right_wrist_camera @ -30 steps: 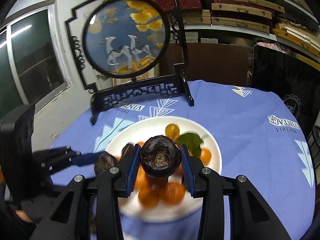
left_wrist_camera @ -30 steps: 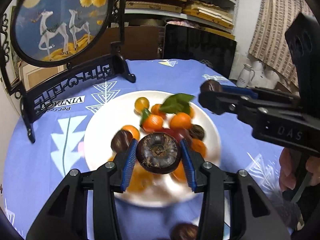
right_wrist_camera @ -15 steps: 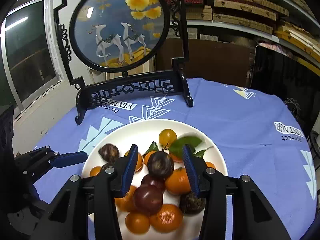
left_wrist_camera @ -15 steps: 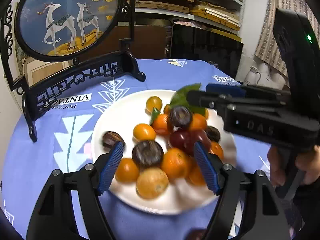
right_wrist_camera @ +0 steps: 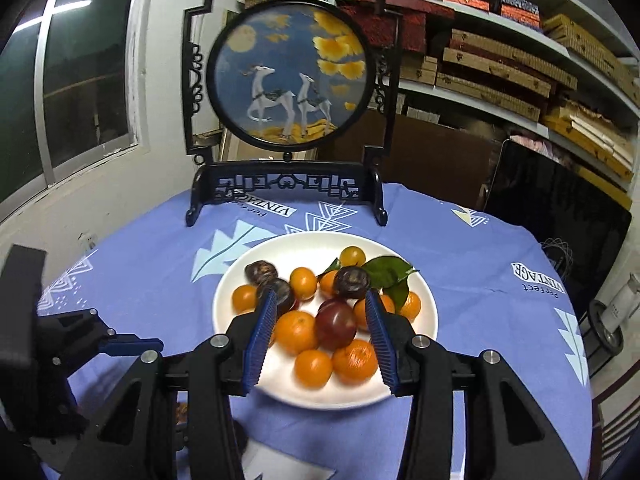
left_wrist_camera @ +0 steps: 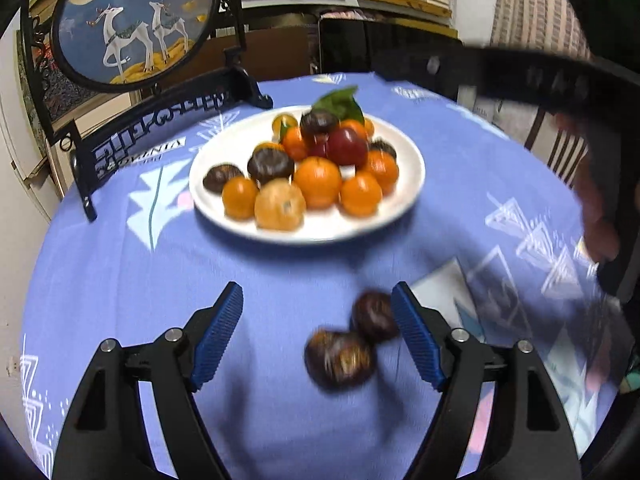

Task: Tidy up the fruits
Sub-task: 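Grasp a water chestnut with the left tool while the right tool grasps the last one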

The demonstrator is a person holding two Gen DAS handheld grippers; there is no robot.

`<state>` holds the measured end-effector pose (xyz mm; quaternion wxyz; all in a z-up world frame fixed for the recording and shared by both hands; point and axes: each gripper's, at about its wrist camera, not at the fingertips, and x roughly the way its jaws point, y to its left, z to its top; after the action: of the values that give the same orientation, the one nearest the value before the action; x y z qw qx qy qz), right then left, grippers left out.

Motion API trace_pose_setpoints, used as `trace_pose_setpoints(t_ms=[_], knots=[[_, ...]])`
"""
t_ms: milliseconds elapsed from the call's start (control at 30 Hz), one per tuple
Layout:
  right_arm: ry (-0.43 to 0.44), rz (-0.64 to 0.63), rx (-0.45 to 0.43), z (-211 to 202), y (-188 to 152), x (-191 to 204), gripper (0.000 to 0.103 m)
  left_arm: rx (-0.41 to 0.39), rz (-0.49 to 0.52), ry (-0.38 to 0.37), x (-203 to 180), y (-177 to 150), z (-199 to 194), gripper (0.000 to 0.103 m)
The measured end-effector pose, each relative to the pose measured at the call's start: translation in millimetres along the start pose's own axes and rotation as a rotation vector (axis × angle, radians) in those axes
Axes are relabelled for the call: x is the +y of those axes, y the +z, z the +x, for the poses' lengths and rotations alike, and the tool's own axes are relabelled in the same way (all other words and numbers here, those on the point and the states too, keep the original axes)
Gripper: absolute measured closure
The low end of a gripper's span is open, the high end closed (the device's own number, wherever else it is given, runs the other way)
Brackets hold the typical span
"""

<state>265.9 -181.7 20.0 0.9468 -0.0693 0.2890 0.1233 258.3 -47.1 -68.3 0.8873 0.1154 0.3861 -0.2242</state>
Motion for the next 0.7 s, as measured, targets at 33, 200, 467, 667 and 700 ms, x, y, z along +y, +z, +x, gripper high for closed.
trace_pose_setpoints(t_ms=[33, 200, 467, 667, 700], knots=[[0.001, -0.001, -0.003, -5, -2, 3, 0.057, 0.010, 0.003, 0.003, -1, -3, 0, 0.028], [-0.007, -0.015, -0.015, -26, -11, 14, 0.057, 0.111, 0.017, 0.039, -2, -24, 15, 0.028], [-0.010, -0.005, -0.018, -42, -22, 22, 0.057, 0.123, 0.056, 0.047, -11, -19, 38, 0.046], [-0.003, 0.031, 0.001, -44, -34, 15, 0.057, 0.110, 0.049, -0.022, -12, -27, 27, 0.063], [0.005, 0.040, 0.011, -43, -38, 14, 0.057, 0.105, 0.045, -0.023, -13, -29, 23, 0.063]])
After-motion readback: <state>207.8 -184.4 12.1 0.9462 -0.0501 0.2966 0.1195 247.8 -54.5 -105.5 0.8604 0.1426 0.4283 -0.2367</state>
